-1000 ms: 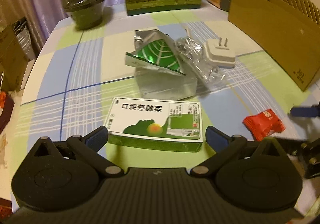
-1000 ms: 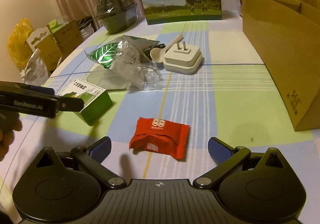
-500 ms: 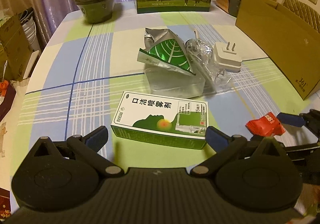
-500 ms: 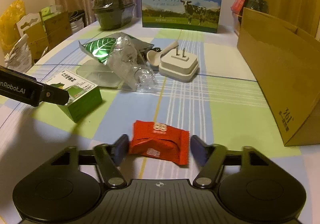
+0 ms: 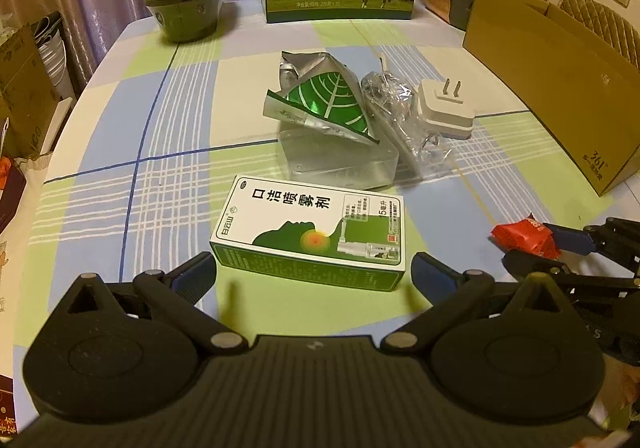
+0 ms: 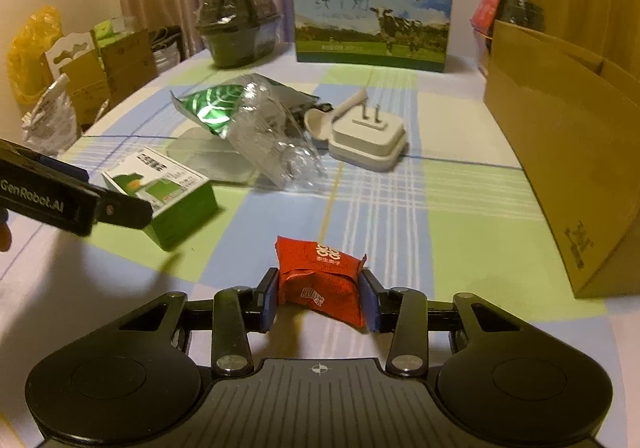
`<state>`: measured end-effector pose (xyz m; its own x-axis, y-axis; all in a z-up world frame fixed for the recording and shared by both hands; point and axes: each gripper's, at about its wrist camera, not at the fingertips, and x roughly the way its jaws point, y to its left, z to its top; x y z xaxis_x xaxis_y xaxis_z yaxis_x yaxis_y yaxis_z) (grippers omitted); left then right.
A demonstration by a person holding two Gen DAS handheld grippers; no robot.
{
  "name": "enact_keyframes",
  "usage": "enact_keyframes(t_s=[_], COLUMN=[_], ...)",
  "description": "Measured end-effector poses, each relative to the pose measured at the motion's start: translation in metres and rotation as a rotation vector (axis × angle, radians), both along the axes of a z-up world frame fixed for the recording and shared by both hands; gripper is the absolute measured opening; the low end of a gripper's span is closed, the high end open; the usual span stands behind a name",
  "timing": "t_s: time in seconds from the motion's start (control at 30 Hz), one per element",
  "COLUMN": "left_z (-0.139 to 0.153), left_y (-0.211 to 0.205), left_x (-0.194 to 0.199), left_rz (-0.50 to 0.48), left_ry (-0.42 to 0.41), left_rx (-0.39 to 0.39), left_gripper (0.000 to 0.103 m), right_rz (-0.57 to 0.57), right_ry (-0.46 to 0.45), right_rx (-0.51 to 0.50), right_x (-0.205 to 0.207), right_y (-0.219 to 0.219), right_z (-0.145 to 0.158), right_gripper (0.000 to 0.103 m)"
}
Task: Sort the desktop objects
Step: 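Close the right gripper on the red candy packet and lift it, then grasp the white-and-green spray box with the left gripper while the right holds the candy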
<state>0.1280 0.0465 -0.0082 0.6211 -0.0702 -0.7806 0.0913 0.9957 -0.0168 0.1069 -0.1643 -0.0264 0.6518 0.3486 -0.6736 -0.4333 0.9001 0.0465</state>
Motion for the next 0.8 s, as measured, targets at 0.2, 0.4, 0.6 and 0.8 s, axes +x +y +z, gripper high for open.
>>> enact_keyframes(t_s=[0.2, 0.4, 0.6, 0.8], left_z=[-0.001, -0.001, 0.001, 0.002], left_y=[0.004, 0.015, 0.026, 0.03], left_x=[-0.002, -0.006, -0.008, -0.009], left_rz=[0.017, 0.044, 0.073, 0.091], left_ry=[0.007, 0.011, 0.01, 0.01], left_rx=[0.01, 0.005, -0.033, -0.103], left_gripper=[0.102, 0.102, 0.102, 0.102], right_rz=[0.099, 0.174, 0.327, 0.476], right_ry=[-0.017, -0.046, -0.036, -0.018], right_rx=[0.014, -0.056, -0.07, -0.062], right_x=[0.018, 0.043, 0.037, -0.002], right_y=[0.022, 0.048, 0.059, 0.058], right_z=[0.006, -0.001, -0.007, 0.0], right_gripper=[0.038, 0.038, 0.038, 0.038])
